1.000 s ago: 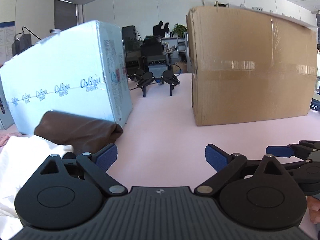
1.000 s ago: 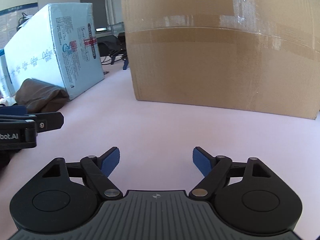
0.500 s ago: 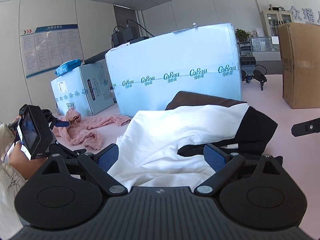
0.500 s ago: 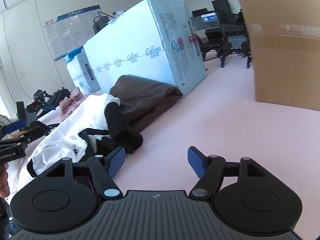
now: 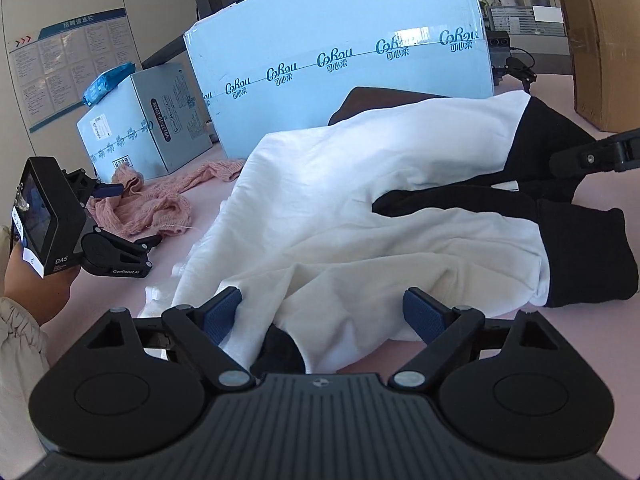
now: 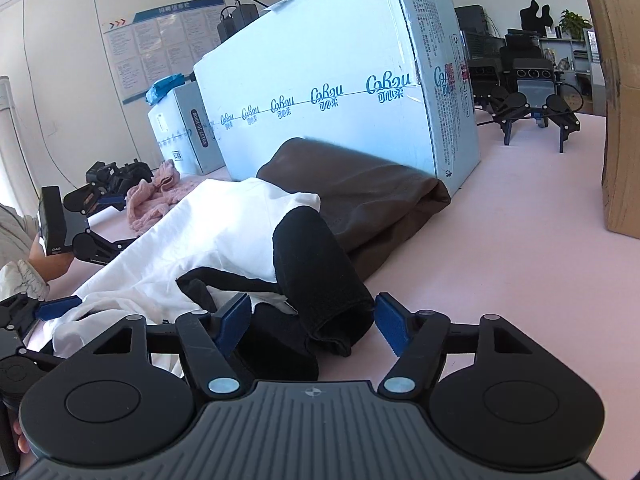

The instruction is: Fold clothes

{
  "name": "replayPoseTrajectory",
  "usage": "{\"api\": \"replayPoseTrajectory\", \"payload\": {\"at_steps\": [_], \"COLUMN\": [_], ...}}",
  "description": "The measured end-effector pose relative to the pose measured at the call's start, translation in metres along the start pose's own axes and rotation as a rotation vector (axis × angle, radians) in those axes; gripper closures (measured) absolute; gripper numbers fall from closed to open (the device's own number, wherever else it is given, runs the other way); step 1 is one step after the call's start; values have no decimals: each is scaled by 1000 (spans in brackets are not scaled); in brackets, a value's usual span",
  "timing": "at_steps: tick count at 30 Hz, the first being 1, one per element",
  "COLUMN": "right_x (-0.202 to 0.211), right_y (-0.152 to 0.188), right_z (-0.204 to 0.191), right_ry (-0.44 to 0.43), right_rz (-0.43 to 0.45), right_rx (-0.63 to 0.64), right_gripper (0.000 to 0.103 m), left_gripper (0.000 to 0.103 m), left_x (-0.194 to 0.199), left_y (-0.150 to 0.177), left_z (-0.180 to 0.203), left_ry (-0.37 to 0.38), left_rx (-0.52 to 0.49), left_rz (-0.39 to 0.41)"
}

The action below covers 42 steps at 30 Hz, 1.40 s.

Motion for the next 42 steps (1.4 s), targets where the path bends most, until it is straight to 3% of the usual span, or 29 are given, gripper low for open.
{"api": "replayPoseTrajectory", "payload": {"at_steps": [1,2,4,6,9,17,21,26,31,36,40,42], "right_x": [1,1,1,4,10,27,42,72,115,132,131,126], "right_y": [1,2,4,4,2,-10,-19,-32,-45,-33,-13,-5], "right_z": [0,1,3,2,-5,-9,-2,12,43,84,105,107], "right_ry": [7,2,3,10,7,35,55,73,159,201,214,202], "right_rz": [3,-2,-10,-8,21,88,120,180,274,257,212,189], "right_rx": [3,-5,-26,-27,7,16,-16,-36,-61,-142,-185,-198], "right_gripper": [58,64,69,76,85,93,93,94,96,96,97,97], "left_gripper": [39,52,67,89,97,100,100,100,100,103,103,103], "left_x": [1,2,3,5,4,18,27,32,33,26,19,19], "left_y": [-2,-4,-7,-10,-13,-29,-40,-50,-61,-62,-58,-57], "left_z": [0,-1,-1,0,5,8,16,57,115,162,181,183], "left_ry": [10,19,21,45,60,61,53,118,209,253,355,320], "left_rx": [21,46,66,89,104,151,113,14,-74,-103,-73,-81], "left_rz": [-1,-4,-9,-15,-33,15,52,47,26,1,-59,-47]}}
Point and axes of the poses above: each gripper's, at about its wrist camera, not at the fingertips, and x roughly against the way its jaws point, z to its right, y to its underside, the point moved 8 cm from there along -x, roughly the way its jaws point, and after that the axes turned 7 degrees about y, right-handed, at the moved point
